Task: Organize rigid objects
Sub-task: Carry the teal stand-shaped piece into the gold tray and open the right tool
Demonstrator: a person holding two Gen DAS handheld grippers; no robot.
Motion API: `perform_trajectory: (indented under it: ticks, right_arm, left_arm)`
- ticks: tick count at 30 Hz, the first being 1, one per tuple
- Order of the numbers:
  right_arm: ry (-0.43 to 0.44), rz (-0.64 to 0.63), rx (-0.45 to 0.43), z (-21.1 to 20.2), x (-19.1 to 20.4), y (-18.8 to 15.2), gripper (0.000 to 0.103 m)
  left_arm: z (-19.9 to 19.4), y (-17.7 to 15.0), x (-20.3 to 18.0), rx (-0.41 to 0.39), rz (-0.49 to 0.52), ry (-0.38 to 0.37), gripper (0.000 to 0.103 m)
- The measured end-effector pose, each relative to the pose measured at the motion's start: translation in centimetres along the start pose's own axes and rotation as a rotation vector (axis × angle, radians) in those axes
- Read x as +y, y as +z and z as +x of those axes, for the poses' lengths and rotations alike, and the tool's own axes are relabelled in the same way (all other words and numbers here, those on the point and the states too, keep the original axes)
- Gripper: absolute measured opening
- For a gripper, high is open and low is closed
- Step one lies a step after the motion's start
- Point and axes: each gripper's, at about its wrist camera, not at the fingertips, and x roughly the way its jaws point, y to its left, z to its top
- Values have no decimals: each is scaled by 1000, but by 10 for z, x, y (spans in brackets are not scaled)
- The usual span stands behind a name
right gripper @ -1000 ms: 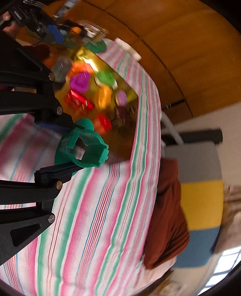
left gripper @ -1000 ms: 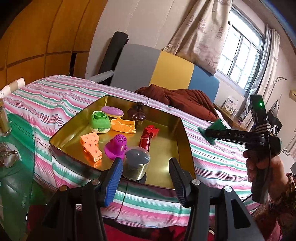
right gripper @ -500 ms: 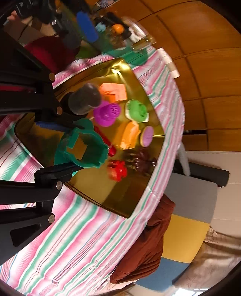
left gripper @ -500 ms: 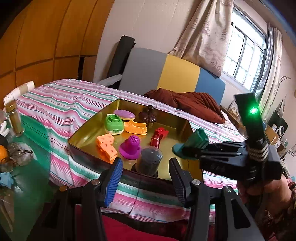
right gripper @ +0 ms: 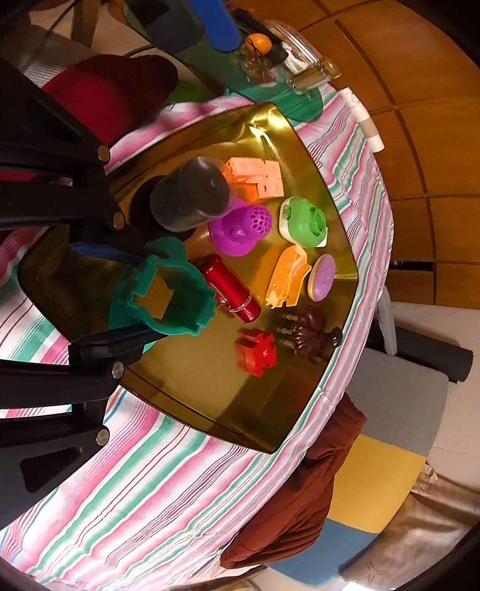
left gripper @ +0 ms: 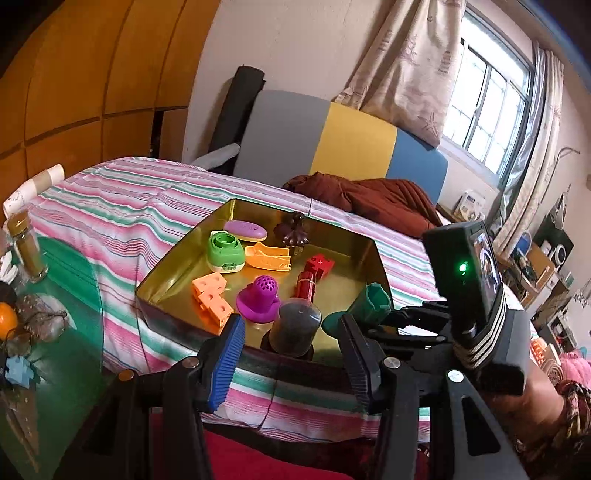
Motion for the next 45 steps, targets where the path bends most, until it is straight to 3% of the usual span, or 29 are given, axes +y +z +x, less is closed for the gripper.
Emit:
perform_trajectory:
  ticks: [5,12,18,21,24,28,38,45]
  right_arm:
    - [-33,44,23,6,-3,1,32]
    - [-52,107,32,12,-6,0,32]
    - [-42,112,23,8,-2,1,33]
    - [-42,155,-11,-4,-9,0,39]
    - [-54,236,-53,-19,-22,-5,48]
    - [-58,326,-73,-29,-40,-10,49]
    - [-27,319,-49,-32,-27,-5,55]
    - [-33,303,-49,-39,-9,5,68]
  left_arm:
    - [10,15,-2,22,51,-3,53]
    - [21,23,4,23,44,0,53]
    - [31,19,14,78,-1,12,53]
    - [30,21,18,79,-6,19,53]
    - [29,26,26,76,-40,43,53]
    - [38,28,36,126,-85,74,53]
    - [26,41,29,67,-19,212,53]
    - [21,41,34,74,-27,257,53]
